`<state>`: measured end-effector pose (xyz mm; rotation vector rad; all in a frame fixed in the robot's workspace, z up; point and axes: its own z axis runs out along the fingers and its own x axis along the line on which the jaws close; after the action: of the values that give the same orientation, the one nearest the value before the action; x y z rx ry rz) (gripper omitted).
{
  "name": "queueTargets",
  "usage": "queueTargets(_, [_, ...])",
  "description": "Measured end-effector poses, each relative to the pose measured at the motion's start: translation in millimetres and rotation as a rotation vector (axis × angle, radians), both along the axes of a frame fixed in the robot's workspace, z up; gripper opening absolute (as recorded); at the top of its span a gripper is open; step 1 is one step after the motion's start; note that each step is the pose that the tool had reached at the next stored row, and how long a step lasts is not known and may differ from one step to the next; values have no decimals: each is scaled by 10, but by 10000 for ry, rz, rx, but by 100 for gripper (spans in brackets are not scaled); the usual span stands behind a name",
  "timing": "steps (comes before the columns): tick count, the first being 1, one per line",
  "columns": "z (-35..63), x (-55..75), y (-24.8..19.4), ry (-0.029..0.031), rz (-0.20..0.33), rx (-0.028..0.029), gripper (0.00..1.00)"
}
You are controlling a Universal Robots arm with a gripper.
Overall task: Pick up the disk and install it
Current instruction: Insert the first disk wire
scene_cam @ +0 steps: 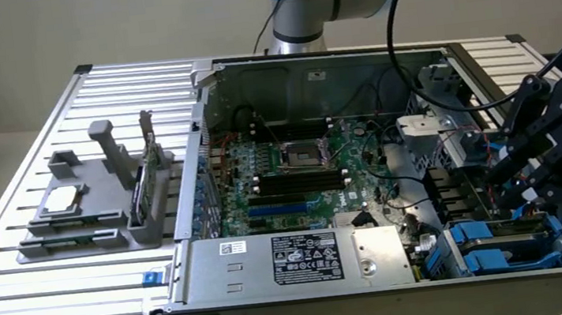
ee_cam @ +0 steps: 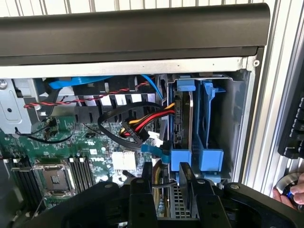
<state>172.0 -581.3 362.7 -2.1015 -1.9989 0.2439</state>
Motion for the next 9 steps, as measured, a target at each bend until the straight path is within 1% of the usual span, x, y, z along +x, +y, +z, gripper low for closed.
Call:
queueTargets(2, [-2,0,0,-57,2,14,36])
queueTargets(4, [-7,-1,-1,-134,2,29,36])
queueTargets(9, [-27,-1,0,-373,6,38,36])
